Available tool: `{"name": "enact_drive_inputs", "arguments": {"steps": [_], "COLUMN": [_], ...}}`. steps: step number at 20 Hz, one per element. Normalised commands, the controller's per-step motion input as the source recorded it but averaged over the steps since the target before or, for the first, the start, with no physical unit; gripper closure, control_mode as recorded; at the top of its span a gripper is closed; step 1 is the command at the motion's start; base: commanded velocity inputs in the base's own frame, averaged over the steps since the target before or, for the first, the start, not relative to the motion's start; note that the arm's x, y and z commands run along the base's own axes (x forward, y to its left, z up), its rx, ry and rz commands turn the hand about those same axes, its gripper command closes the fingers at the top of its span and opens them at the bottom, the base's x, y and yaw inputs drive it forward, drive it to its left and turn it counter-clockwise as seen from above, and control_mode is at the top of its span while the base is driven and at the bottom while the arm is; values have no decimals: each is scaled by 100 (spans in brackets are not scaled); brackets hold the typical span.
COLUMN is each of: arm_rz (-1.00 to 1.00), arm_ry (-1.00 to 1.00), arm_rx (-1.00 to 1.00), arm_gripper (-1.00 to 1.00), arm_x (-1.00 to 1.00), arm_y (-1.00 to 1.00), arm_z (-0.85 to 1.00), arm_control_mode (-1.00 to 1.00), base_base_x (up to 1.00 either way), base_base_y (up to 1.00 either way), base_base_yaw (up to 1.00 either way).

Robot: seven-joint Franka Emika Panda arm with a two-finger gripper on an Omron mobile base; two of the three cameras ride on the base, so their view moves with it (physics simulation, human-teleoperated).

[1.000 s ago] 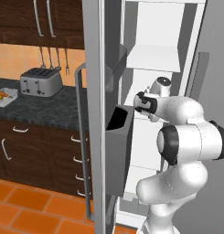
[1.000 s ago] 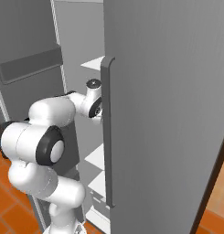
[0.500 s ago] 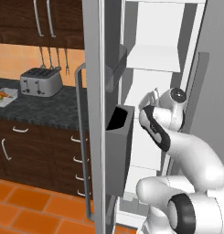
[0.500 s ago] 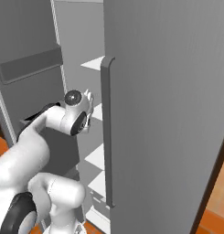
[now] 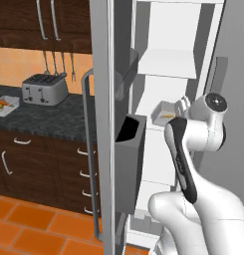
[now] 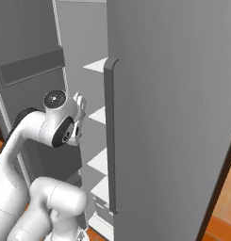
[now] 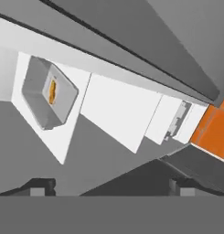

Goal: Take the meat container that has the shrimp and place it on the second highest rack of the freezer. Then take the vegetable container that has the lemon and carrot and place it on the highest rack of the freezer.

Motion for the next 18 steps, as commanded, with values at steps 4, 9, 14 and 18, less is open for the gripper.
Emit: {"name": "enact_drive_inputs", "arguments": {"steps": [4, 9, 14, 18], "arm_rz": [0, 0, 0, 0], "arm_ry": [0, 0, 0, 0], "arm_rx": [0, 0, 0, 0], "arm_gripper": [-100, -100, -100, -100], "arm_x": [0, 0, 0, 0], "arm_y": [0, 0, 0, 0], "arm_z": [0, 0, 0, 0], "arm_control_mode": [100, 100, 100, 100], "base_base_x": [-100, -99, -42, -78], "base_base_y": [0, 28, -74, -100], "base_base_yaw": [4, 49, 41, 29]}}
